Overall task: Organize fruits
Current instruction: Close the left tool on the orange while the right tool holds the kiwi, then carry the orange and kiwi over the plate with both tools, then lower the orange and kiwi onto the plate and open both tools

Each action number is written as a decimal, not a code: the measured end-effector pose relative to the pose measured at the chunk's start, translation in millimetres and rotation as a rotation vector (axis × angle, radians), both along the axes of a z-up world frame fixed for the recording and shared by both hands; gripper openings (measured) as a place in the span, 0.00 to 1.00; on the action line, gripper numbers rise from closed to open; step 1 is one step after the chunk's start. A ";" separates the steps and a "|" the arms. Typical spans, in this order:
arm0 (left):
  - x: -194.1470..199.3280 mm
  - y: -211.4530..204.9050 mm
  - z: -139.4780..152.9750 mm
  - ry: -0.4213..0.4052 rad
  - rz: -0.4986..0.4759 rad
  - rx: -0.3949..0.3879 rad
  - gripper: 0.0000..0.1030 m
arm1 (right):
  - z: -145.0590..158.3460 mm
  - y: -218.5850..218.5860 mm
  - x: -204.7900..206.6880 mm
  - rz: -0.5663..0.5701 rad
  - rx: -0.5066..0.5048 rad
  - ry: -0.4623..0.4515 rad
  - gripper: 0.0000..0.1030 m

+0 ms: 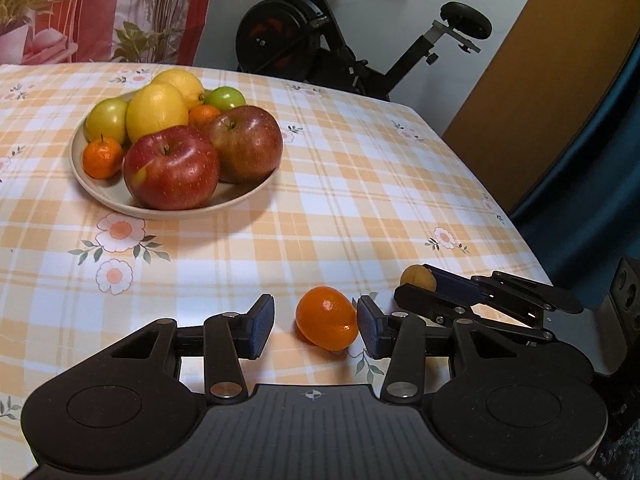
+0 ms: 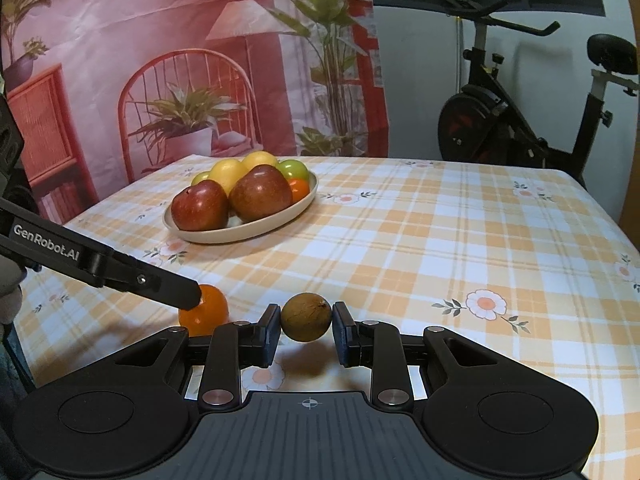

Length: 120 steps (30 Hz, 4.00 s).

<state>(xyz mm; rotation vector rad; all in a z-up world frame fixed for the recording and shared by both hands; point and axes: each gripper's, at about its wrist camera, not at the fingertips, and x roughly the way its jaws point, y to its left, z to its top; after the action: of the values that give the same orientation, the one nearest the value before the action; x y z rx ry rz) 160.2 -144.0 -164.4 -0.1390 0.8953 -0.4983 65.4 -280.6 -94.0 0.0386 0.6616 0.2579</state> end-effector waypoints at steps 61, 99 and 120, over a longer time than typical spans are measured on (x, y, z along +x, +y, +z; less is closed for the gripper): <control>15.8 72.6 68.0 -0.217 0.139 0.033 0.38 | 26.9 18.4 34.7 -0.019 0.035 -0.026 0.25; 86.5 101.3 31.0 -0.123 0.117 0.052 0.38 | 32.6 127.3 179.0 0.215 -0.059 0.018 0.25; 75.7 112.8 41.1 -0.135 0.155 0.054 0.40 | 38.8 138.5 172.2 0.219 -0.079 0.018 0.28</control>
<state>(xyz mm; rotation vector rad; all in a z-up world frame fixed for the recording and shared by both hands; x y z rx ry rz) 235.9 -31.2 -123.3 -0.1228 0.7584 -0.3351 237.6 -142.2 -55.1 -0.1077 0.6936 0.4426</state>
